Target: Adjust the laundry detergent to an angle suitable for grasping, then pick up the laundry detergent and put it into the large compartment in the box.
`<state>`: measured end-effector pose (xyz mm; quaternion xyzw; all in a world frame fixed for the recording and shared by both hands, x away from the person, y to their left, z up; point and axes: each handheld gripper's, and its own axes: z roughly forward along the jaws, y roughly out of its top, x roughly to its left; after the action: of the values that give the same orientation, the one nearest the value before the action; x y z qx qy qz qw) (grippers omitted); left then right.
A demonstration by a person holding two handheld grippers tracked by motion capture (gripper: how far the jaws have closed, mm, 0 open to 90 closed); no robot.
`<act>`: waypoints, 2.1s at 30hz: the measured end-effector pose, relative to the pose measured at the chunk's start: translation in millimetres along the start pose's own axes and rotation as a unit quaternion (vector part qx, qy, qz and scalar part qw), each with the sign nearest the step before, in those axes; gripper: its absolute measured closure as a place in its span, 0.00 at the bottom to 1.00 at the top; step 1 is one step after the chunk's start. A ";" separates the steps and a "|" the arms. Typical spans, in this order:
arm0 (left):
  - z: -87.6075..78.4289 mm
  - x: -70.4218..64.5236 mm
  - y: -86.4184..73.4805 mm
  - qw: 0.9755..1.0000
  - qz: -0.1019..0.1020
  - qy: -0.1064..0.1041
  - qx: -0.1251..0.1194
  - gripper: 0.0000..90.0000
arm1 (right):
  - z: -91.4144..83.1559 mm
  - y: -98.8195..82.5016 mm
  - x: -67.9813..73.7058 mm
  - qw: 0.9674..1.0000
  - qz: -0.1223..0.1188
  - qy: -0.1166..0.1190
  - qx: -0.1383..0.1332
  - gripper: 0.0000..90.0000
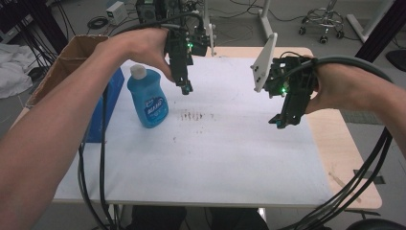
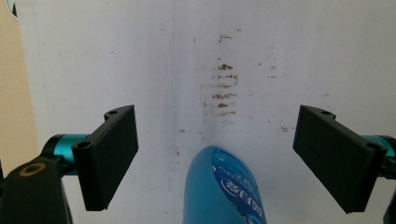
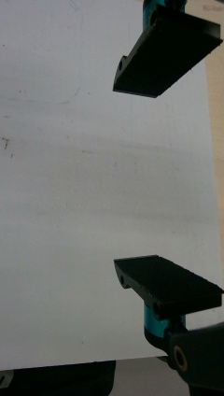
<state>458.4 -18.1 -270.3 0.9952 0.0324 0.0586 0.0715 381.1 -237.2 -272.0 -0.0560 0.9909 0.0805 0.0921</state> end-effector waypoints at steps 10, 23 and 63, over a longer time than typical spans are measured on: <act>1.7 3.8 -1.5 1.000 -0.005 -0.005 -0.002 0.16 | 2.1 -0.9 -2.4 1.000 0.000 -0.001 0.002 0.14; 1.3 2.1 -0.9 1.000 -0.007 -0.008 -0.002 0.16 | 1.7 0.0 -2.1 1.000 -0.010 -0.003 -0.001 0.14; -25.8 0.1 -58.8 0.968 -0.249 0.026 0.014 0.16 | -0.3 9.3 1.9 1.000 -0.025 -0.009 -0.002 0.14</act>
<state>452.1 43.6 -253.5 0.9549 0.2815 0.0647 0.0689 378.0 -228.3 -270.7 -0.0802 0.9882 0.0808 0.1027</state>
